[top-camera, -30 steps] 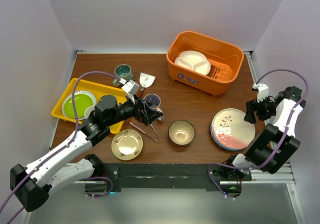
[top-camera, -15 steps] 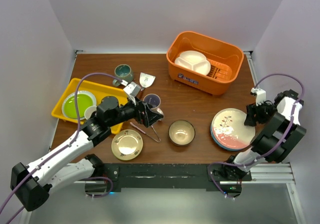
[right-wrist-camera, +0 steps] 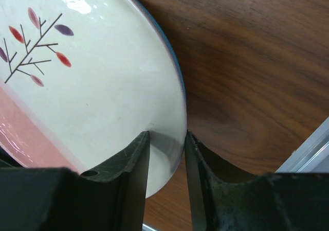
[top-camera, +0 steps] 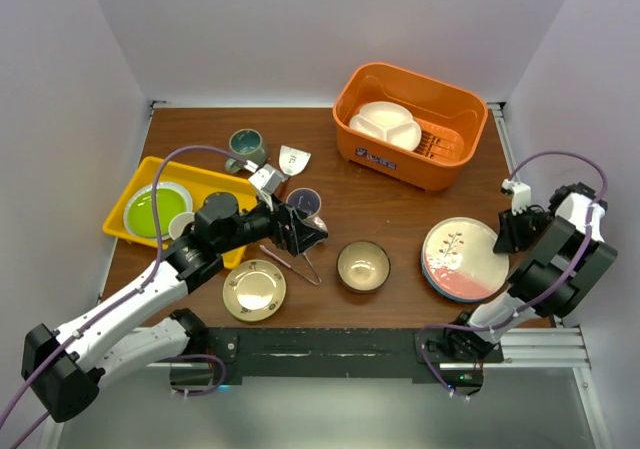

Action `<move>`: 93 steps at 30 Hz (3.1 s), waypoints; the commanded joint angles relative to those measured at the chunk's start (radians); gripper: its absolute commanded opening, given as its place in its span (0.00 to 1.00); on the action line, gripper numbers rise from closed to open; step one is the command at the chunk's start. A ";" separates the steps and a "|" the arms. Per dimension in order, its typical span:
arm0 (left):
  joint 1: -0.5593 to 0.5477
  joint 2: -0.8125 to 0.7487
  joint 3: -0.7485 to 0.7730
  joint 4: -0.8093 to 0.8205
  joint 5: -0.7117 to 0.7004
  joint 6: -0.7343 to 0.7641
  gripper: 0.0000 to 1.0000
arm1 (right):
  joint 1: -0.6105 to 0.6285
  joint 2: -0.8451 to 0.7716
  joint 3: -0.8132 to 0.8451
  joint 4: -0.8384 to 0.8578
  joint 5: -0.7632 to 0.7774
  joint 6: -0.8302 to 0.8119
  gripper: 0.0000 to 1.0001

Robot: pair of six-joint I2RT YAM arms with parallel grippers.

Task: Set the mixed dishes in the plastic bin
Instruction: Pick up the plate at the center of the board.

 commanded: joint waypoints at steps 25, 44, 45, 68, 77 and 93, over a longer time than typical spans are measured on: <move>-0.168 0.244 0.216 0.013 -0.072 0.079 0.98 | -0.005 0.014 0.092 -0.190 -0.180 -0.110 0.00; -0.267 0.774 0.615 0.013 -0.134 0.148 0.89 | 0.007 0.055 0.143 -0.226 -0.287 -0.155 0.00; -0.269 0.814 0.630 0.012 -0.138 0.149 0.89 | 0.007 0.057 0.146 -0.228 -0.296 -0.158 0.00; -0.318 1.247 0.953 -0.028 -0.069 0.070 0.81 | 0.036 0.077 0.175 -0.260 -0.354 -0.192 0.00; -0.330 1.310 0.992 -0.077 -0.035 0.059 0.76 | 0.049 0.075 0.181 -0.251 -0.354 -0.173 0.00; -0.330 1.339 0.986 -0.073 0.113 0.056 0.71 | 0.058 0.112 0.149 -0.156 -0.316 -0.098 0.00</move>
